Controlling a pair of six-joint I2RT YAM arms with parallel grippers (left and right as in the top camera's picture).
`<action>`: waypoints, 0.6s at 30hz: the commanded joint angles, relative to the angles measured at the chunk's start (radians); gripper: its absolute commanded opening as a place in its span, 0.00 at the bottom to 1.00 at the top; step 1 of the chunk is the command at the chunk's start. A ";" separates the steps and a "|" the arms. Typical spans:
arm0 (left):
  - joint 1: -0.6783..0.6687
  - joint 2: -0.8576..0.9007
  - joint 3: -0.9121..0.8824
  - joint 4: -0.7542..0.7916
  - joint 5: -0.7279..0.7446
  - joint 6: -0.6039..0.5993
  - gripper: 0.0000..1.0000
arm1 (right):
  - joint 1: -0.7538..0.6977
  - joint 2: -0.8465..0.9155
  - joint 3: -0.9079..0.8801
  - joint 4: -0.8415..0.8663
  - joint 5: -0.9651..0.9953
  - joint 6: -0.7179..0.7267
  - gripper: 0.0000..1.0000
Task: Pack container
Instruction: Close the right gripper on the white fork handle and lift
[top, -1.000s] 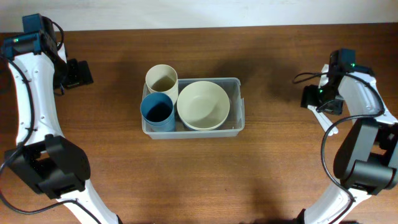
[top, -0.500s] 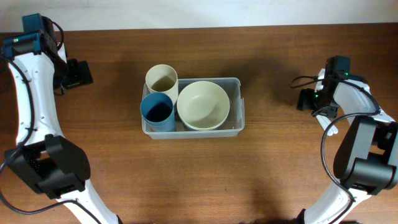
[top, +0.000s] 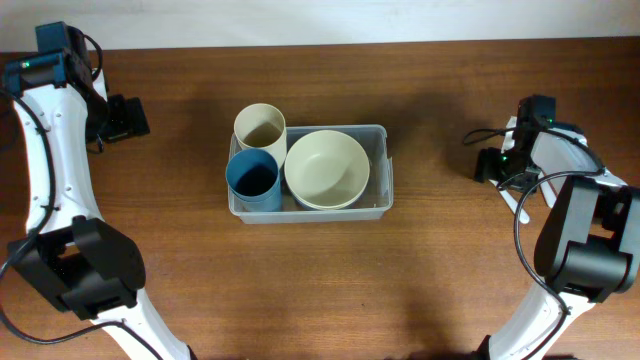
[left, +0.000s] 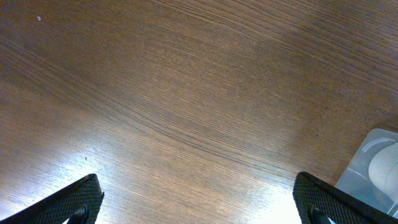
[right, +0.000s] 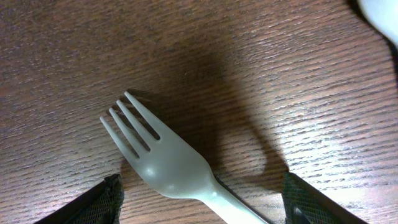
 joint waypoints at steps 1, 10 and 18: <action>0.002 -0.002 0.016 0.000 0.010 -0.010 1.00 | -0.001 0.036 -0.011 -0.003 -0.048 -0.003 0.75; 0.002 -0.002 0.016 0.000 0.010 -0.010 1.00 | -0.001 0.036 -0.012 -0.028 -0.011 -0.116 0.50; 0.002 -0.002 0.016 0.000 0.010 -0.010 1.00 | -0.002 0.036 -0.061 0.003 0.071 -0.124 0.31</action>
